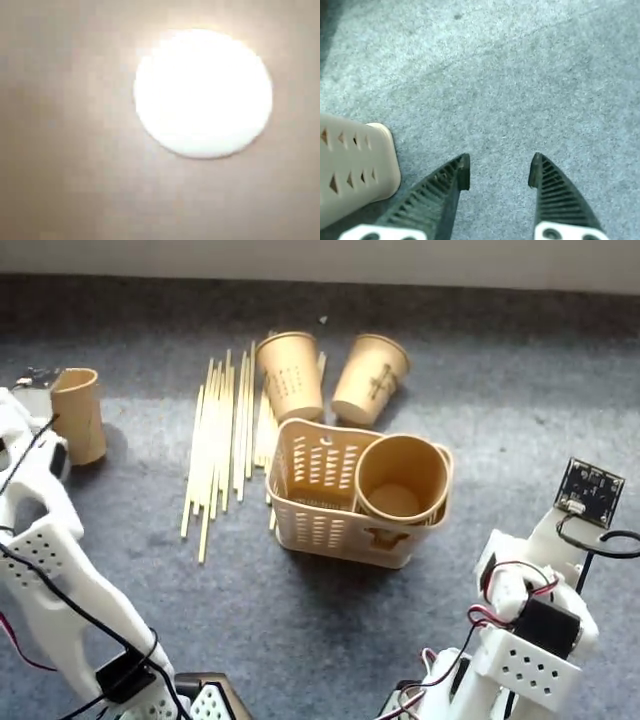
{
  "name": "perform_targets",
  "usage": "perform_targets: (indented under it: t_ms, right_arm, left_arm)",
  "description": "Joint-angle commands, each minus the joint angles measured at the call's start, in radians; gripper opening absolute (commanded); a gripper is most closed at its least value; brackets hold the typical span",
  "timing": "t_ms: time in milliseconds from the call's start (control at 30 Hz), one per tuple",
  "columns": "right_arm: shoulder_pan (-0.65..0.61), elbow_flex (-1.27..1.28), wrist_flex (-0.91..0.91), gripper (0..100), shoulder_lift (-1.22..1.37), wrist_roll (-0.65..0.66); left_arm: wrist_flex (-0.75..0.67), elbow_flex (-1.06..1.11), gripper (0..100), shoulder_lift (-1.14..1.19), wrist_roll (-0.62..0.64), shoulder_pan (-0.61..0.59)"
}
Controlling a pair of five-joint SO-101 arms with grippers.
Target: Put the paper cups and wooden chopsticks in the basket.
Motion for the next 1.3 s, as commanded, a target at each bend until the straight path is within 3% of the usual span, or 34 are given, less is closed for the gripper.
perform_targets:
  t_ms: [0, 133, 267, 433, 600, 733, 933, 1267]
  right_arm:
    - [-0.018, -0.005, -0.001, 20.3, -0.015, -0.005]
    - [-0.018, -0.005, -0.001, 20.3, -0.015, -0.005]
    - [-0.018, -0.005, -0.001, 20.3, -0.015, -0.005]
    - [-0.018, -0.005, -0.001, 20.3, -0.015, -0.005]
    - [-0.018, -0.005, -0.001, 20.3, -0.015, -0.005]
    - [-0.013, -0.005, -0.001, 20.3, -0.015, -0.005]
    - [-0.016, -0.005, -0.001, 20.3, -0.015, -0.005]
    - [-0.018, 0.025, -0.018, 20.3, -0.015, -0.003]
  left_arm:
    - [-0.018, -0.110, 0, -0.019, 0.048, -0.084]
    - [-0.006, -0.225, 1, -0.019, 0.127, -0.120]
    - [0.094, -0.374, 1, -0.018, 0.138, -0.119]
    - [0.210, -0.650, 1, -0.018, 0.227, -0.119]
    - [0.215, -0.928, 1, -0.010, 0.275, -0.120]
    - [0.150, -0.912, 2, -0.010, 0.275, -0.122]
    - [0.080, -0.699, 29, -0.008, 0.261, -0.114]
    - [-0.328, -0.395, 26, -0.008, 0.258, -0.136]
